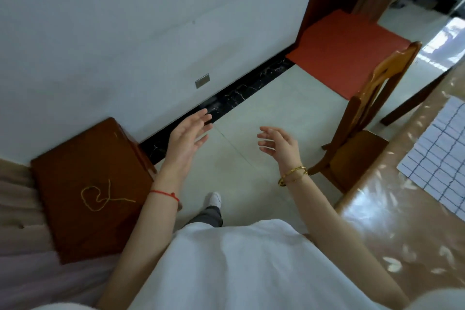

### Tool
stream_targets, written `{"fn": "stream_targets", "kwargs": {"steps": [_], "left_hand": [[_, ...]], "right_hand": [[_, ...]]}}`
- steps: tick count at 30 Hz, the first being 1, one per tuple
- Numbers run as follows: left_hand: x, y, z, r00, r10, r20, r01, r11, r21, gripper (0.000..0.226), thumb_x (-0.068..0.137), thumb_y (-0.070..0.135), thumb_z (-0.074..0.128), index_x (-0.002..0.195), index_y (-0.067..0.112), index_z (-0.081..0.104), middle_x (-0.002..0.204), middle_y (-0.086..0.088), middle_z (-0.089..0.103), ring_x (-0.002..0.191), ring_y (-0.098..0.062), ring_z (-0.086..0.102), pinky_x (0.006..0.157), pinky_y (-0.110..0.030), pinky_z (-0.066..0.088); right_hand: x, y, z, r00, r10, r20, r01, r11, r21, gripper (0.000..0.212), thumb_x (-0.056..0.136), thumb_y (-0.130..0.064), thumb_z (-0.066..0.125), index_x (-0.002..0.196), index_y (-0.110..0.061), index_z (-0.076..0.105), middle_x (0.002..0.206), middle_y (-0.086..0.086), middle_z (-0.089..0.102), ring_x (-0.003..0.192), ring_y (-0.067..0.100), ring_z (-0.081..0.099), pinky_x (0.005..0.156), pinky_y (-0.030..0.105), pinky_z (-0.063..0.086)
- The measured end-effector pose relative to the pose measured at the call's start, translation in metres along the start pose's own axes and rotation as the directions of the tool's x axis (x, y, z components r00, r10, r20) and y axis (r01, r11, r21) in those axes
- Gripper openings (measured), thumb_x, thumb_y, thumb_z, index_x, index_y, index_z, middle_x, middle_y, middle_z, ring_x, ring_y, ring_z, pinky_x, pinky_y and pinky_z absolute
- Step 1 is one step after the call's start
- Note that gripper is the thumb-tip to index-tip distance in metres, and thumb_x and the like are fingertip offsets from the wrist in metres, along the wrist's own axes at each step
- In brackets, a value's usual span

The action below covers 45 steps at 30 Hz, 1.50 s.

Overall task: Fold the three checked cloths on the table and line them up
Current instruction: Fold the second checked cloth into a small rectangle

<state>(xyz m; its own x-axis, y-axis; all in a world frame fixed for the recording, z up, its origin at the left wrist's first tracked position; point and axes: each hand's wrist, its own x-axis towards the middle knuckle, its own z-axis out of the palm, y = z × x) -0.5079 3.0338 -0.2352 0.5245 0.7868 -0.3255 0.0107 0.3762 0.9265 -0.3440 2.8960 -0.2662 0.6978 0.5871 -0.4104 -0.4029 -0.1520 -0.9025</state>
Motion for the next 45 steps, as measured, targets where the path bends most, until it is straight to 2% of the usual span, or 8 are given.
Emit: {"fn": "stream_targets", "kwargs": {"steps": [4, 7, 14, 20, 30, 35, 40, 45], "left_hand": [[0.067, 0.034, -0.003, 0.995, -0.002, 0.104, 0.000, 1.000, 0.018, 0.030, 0.100, 0.012, 0.052, 0.128, 0.015, 0.063, 0.125, -0.003, 0.068, 0.114, -0.017, 0.065, 0.100, -0.032, 0.049], [0.112, 0.052, 0.002, 0.977, -0.024, 0.212, 0.007, 0.997, 0.081, 0.029, 0.100, 0.013, 0.053, 0.126, 0.017, 0.065, 0.124, -0.001, 0.069, 0.116, -0.019, 0.064, 0.104, -0.035, 0.048], [0.182, 0.077, 0.040, 0.900, -0.127, 0.418, 0.048, 0.980, 0.194, 0.029, 0.100, 0.013, 0.053, 0.126, 0.018, 0.064, 0.125, -0.001, 0.068, 0.118, -0.020, 0.063, 0.107, -0.039, 0.046], [0.228, 0.081, 0.088, 0.807, -0.198, 0.556, 0.050, 0.961, 0.270, 0.032, 0.101, 0.011, 0.050, 0.130, 0.014, 0.061, 0.126, -0.003, 0.067, 0.116, -0.018, 0.064, 0.105, -0.036, 0.047], [0.308, 0.087, 0.219, 0.675, -0.238, 0.699, 0.032, 0.955, 0.295, 0.031, 0.100, 0.009, 0.052, 0.129, 0.012, 0.062, 0.125, -0.004, 0.067, 0.118, -0.022, 0.063, 0.104, -0.035, 0.048], [0.341, 0.093, 0.299, 0.622, -0.227, 0.750, 0.007, 0.959, 0.285, 0.030, 0.100, 0.010, 0.052, 0.127, 0.014, 0.063, 0.122, -0.002, 0.069, 0.116, -0.019, 0.064, 0.098, -0.032, 0.050], [0.354, 0.094, 0.378, 0.530, -0.241, 0.813, -0.041, 0.950, 0.308, 0.028, 0.100, 0.011, 0.051, 0.121, 0.020, 0.066, 0.122, -0.001, 0.068, 0.116, -0.019, 0.064, 0.099, -0.034, 0.049], [0.361, 0.085, 0.450, 0.424, -0.272, 0.864, -0.087, 0.937, 0.337, 0.028, 0.101, 0.011, 0.050, 0.123, 0.019, 0.065, 0.122, -0.001, 0.069, 0.114, -0.018, 0.065, 0.102, -0.036, 0.049]], "right_hand": [[0.038, -0.021, 0.030, 0.994, -0.038, -0.099, 0.043, 0.998, 0.049, 0.024, 0.099, -0.009, 0.044, 0.106, -0.004, 0.067, 0.089, 0.007, 0.067, 0.073, 0.017, 0.062, 0.070, 0.026, 0.054], [0.061, -0.032, 0.046, 0.981, -0.059, -0.183, 0.076, 0.993, 0.087, 0.023, 0.099, -0.010, 0.045, 0.103, -0.006, 0.067, 0.089, 0.007, 0.067, 0.073, 0.017, 0.062, 0.070, 0.025, 0.054], [0.086, -0.044, 0.050, 0.907, -0.040, -0.419, 0.121, 0.978, 0.169, 0.023, 0.101, -0.013, 0.045, 0.104, -0.007, 0.068, 0.091, 0.007, 0.068, 0.079, 0.019, 0.064, 0.074, 0.027, 0.055], [0.107, -0.059, 0.031, 0.810, -0.027, -0.586, 0.181, 0.962, 0.205, 0.024, 0.101, -0.015, 0.046, 0.109, -0.005, 0.067, 0.093, 0.008, 0.068, 0.083, 0.019, 0.064, 0.080, 0.031, 0.055], [0.181, -0.123, -0.034, 0.654, -0.050, -0.755, 0.312, 0.927, 0.208, 0.020, 0.099, -0.014, 0.050, 0.101, -0.008, 0.069, 0.092, 0.010, 0.070, 0.076, 0.015, 0.066, 0.068, 0.021, 0.056], [0.218, -0.165, -0.083, 0.586, -0.064, -0.807, 0.380, 0.902, 0.204, 0.021, 0.099, -0.013, 0.050, 0.103, -0.005, 0.070, 0.093, 0.013, 0.070, 0.079, 0.019, 0.066, 0.076, 0.030, 0.057], [0.233, -0.189, -0.133, 0.457, -0.028, -0.889, 0.469, 0.857, 0.214, 0.020, 0.096, -0.010, 0.051, 0.102, -0.003, 0.069, 0.090, 0.016, 0.070, 0.079, 0.023, 0.065, 0.078, 0.034, 0.056], [0.235, -0.193, -0.176, 0.336, 0.024, -0.942, 0.498, 0.844, 0.199, 0.023, 0.098, -0.013, 0.050, 0.107, -0.001, 0.068, 0.092, 0.013, 0.071, 0.076, 0.017, 0.067, 0.071, 0.025, 0.058]]}}
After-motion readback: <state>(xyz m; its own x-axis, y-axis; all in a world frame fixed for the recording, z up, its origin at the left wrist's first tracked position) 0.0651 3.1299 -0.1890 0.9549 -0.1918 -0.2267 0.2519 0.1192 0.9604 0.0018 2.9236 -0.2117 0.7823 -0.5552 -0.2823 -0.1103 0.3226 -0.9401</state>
